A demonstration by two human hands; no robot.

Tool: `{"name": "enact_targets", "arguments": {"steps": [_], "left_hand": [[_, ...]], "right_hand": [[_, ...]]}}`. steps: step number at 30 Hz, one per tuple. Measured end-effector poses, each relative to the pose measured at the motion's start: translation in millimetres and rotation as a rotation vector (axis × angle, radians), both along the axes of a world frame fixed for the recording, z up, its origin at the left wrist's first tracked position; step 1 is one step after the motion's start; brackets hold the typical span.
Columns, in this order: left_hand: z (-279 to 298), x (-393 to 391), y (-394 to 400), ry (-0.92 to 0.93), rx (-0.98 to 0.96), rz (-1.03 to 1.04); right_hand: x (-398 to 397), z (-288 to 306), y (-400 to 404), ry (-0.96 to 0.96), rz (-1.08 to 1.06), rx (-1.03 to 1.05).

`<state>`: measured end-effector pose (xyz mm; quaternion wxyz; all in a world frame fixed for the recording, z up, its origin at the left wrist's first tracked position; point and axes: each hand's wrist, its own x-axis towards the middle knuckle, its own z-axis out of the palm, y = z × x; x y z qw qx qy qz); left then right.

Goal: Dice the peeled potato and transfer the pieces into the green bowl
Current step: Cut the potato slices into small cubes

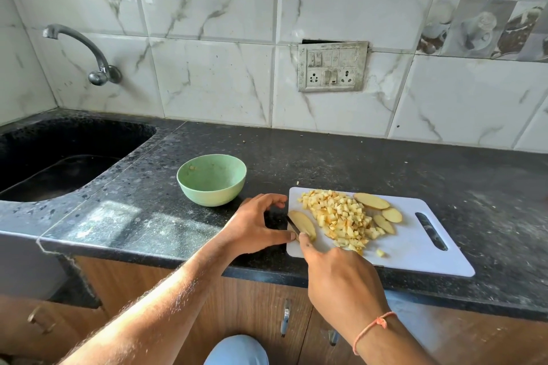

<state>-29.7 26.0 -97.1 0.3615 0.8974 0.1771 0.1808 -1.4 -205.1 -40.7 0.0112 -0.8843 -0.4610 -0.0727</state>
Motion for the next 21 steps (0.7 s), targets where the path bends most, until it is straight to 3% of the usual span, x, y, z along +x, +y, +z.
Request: {"name": "enact_targets", "arguments": {"steps": [21], "left_hand": [[39.8,3.9,-15.3,0.316,-0.04,-0.003]], "right_hand": [[13.8,2.3,-19.5,0.077,0.055,-0.003]]}}
